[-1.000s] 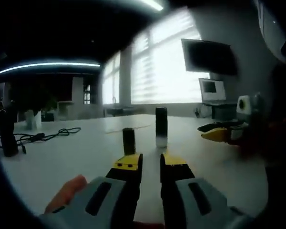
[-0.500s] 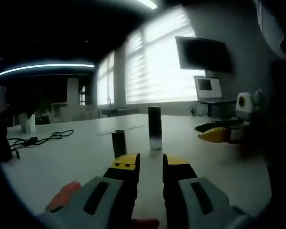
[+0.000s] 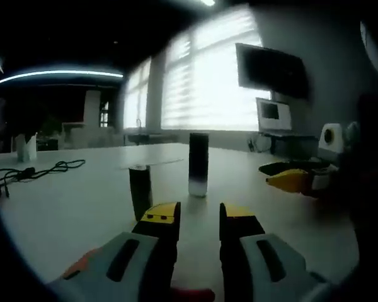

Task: Pick up cosmetic bottle twist off cap place on table pick up cap screw tight cap place on table

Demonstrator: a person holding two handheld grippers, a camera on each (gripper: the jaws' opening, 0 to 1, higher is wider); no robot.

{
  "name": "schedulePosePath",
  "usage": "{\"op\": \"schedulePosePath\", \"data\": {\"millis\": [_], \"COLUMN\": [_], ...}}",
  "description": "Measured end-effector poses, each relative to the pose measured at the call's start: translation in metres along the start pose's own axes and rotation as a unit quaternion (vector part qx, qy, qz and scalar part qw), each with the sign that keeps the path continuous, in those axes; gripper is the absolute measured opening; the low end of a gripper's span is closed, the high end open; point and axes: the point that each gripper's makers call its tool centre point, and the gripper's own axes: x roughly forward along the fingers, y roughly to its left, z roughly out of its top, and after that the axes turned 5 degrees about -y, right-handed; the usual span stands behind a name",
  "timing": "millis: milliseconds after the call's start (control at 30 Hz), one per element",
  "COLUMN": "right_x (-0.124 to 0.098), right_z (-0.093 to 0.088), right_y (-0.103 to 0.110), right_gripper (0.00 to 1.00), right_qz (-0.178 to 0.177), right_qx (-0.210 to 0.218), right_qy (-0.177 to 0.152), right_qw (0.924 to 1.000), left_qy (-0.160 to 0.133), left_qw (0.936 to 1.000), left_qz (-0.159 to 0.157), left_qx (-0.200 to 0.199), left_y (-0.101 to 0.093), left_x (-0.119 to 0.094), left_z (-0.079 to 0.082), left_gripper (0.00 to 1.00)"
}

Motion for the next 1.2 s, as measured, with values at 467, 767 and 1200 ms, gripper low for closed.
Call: {"op": "schedulePosePath", "data": {"millis": [467,767,1200], "right_x": [0.0,0.0,-0.004], "right_z": [0.0,0.001,0.009], "right_y": [-0.004,-0.005,-0.013], "right_gripper": [0.25,0.25,0.24], "right_qz": [-0.006,-0.007,-0.016], "right_qx": [0.0,0.0,0.022], "right_qy": [-0.002,-0.003,-0.025], "right_qw": [1.0,1.0,0.9993], "left_qy": [-0.041,-0.009,-0.012], "left_qw": [0.9944,0.9998,0.9997], "left_qz": [-0.02,-0.01,0.002], "left_qx": [-0.096,-0.015,-0.019], "left_y": [-0.014,-0.019,-0.012], "left_x": [0.033,0.051,0.082], "left_z": [0.016,0.005,0.002], "left_gripper": [0.14,0.17,0.2]}}
